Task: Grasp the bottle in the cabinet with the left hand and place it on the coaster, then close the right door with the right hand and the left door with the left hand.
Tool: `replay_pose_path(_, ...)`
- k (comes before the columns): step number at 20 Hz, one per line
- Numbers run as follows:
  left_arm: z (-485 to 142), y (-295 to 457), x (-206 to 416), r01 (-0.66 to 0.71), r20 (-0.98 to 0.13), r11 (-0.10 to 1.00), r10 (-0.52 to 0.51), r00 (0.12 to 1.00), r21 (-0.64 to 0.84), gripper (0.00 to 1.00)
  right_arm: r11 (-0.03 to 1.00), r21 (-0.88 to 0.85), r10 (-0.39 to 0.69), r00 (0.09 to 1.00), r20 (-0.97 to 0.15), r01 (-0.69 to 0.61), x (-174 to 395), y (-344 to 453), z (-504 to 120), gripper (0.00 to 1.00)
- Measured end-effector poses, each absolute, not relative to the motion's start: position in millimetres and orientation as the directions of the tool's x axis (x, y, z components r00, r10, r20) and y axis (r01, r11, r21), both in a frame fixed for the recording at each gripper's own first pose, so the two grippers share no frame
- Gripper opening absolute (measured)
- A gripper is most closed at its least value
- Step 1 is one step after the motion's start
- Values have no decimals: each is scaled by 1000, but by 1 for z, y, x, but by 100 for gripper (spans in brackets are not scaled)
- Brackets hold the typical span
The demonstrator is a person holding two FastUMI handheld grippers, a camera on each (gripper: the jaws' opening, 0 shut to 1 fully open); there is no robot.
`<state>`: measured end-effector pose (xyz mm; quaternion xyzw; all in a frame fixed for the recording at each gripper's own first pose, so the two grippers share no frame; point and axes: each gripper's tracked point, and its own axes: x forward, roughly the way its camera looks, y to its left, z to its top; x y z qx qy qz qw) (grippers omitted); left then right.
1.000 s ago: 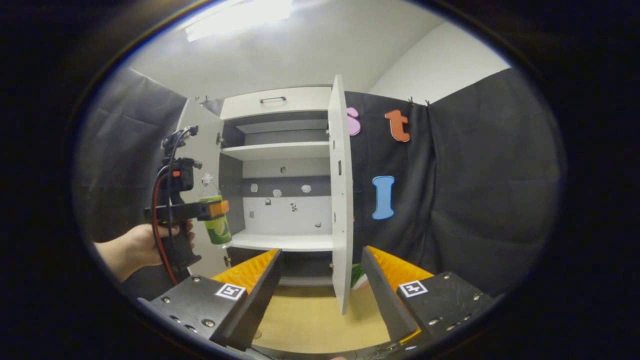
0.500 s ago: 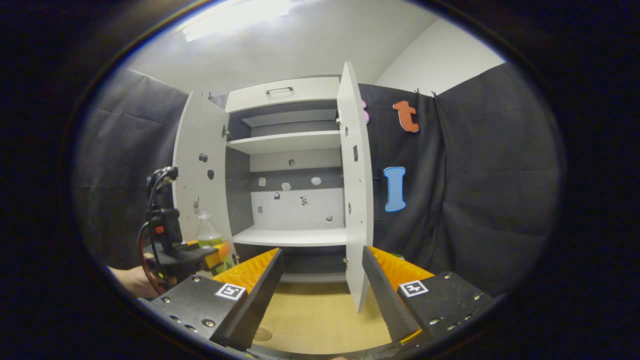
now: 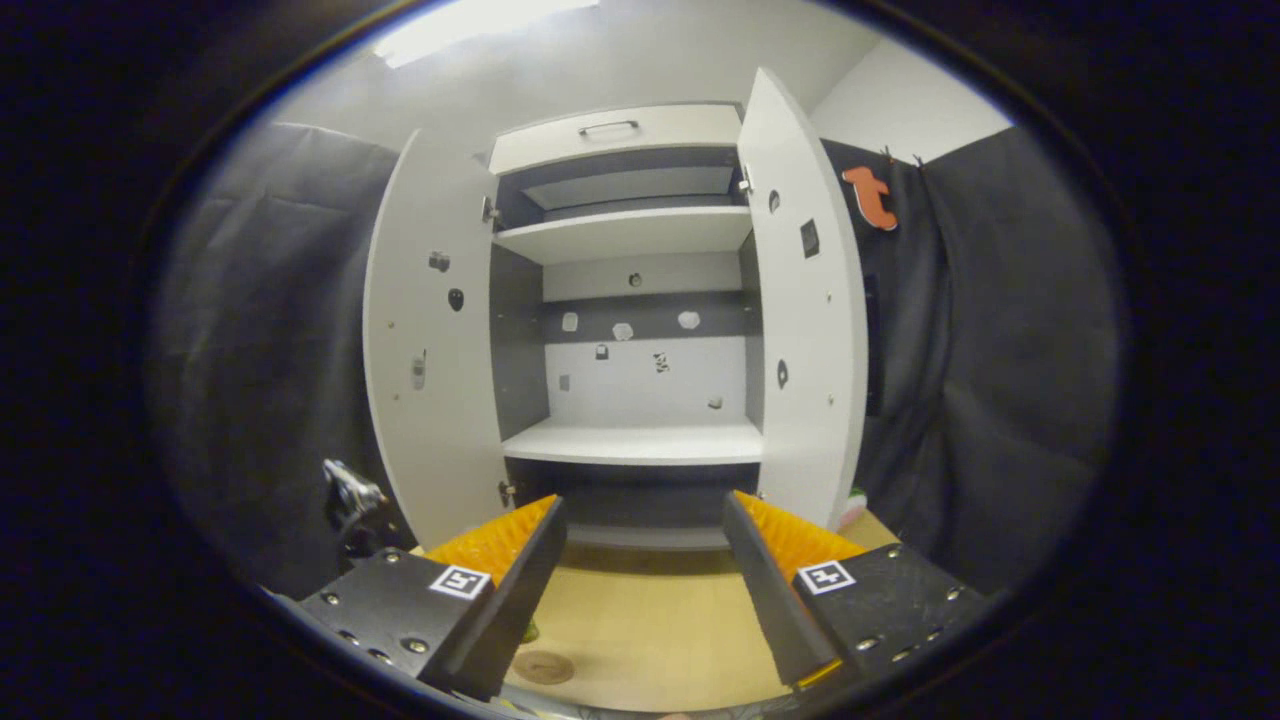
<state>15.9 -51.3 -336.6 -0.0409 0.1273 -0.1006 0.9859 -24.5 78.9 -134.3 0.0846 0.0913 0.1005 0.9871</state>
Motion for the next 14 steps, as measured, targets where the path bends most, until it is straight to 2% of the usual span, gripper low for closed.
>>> replay_pose_path(4,-373,-54,7,249,-232,964,-264,936,-90,81,961,216,210,961,-177,-171,-9,85,-147,94)
replay_pose_path(5,-381,-54,7,264,-230,961,-277,933,-83,81,964,209,203,962,-180,-165,-4,84,-148,96)
replay_pose_path(6,-389,-57,4,286,-231,955,-295,927,-72,81,967,199,197,964,-180,-161,1,83,-149,93)
replay_pose_path(7,-397,-59,0,304,-234,951,-309,922,-55,81,969,186,195,964,-181,-161,5,82,-151,97)
replay_pose_path(9,-405,-61,0,329,-218,944,-325,920,-19,81,975,165,182,964,-193,-151,10,79,-157,96)
replay_pose_path(14,-429,-68,-6,360,-266,933,-349,899,-8,81,986,111,143,967,-210,-122,18,70,-166,97)
